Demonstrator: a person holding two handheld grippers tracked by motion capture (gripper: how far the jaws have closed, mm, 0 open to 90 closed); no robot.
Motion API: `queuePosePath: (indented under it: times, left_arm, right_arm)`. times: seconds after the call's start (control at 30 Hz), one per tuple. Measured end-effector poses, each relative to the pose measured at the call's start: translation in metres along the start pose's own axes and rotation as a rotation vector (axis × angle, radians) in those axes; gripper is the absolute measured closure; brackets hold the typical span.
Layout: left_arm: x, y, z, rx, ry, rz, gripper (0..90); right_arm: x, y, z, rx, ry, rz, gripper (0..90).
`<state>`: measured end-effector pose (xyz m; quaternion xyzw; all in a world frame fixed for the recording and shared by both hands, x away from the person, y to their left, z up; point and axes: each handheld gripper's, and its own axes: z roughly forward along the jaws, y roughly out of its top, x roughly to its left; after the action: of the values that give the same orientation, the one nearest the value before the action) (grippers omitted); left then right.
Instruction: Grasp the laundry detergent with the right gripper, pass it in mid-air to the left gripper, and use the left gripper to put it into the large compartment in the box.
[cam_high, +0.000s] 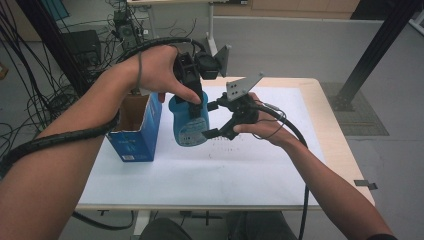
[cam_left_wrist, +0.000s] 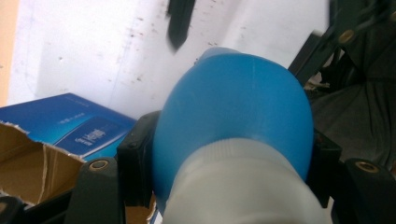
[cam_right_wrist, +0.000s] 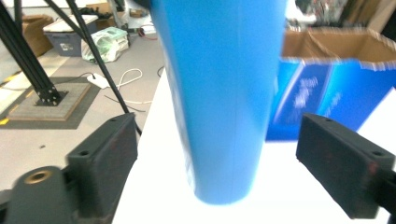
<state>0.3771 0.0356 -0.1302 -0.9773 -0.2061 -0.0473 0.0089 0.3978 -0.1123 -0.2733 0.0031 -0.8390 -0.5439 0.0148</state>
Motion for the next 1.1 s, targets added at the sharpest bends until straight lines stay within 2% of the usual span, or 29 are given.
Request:
queuePosePath:
  times: [0.03,0.1,0.13,0.17,0.2,0.27,0.5,0.73,0.93,0.97,1.0,1.1]
  left_arm:
    - [0.002,-0.001,-0.002,-0.008,-0.005,-0.025,36.3]
    - [0.004,-0.001,-0.003,-0.007,-0.012,-0.035,36.3]
    - [0.006,-0.002,-0.004,-0.013,-0.017,-0.054,36.3]
    - [0.010,-0.003,-0.009,-0.018,-0.024,-0.085,36.3]
    - [0.010,-0.003,-0.009,-0.018,-0.024,-0.085,36.3]
    - [0.012,-0.003,-0.013,-0.023,-0.023,-0.108,36.3]
    - [0.023,-0.006,-0.030,-0.038,0.011,-0.226,36.3]
    - [0.037,-0.015,-0.053,-0.043,0.043,-0.372,36.2]
    - [0.049,-0.026,-0.072,-0.045,0.066,-0.492,36.2]
    - [0.056,-0.030,-0.079,-0.040,0.069,-0.540,36.2]
    - [0.056,-0.030,-0.079,-0.040,0.069,-0.540,36.2]
    - [0.063,-0.034,-0.086,-0.044,0.070,-0.592,36.2]
  right_arm:
    - [0.001,-0.004,-0.008,0.043,-0.032,0.019,9.9]
    - [0.002,-0.007,-0.018,0.099,-0.075,0.027,8.9]
    - [0.002,-0.007,-0.018,0.099,-0.075,0.027,8.9]
    - [0.002,-0.010,-0.028,0.145,-0.096,0.043,8.9]
    - [0.002,-0.010,-0.028,0.145,-0.096,0.043,8.9]
    - [0.003,-0.013,-0.042,0.192,-0.120,0.056,8.9]
    - [0.006,-0.023,-0.068,0.253,-0.137,0.098,6.5]
    - [0.002,-0.030,-0.099,0.315,-0.192,0.159,5.0]
    - [-0.001,-0.033,-0.128,0.362,-0.269,0.197,4.8]
    - [-0.001,-0.034,-0.136,0.369,-0.290,0.208,4.8]
    - [-0.001,-0.034,-0.136,0.369,-0.290,0.208,4.8]
    - [-0.003,-0.038,-0.149,0.380,-0.319,0.230,4.8]
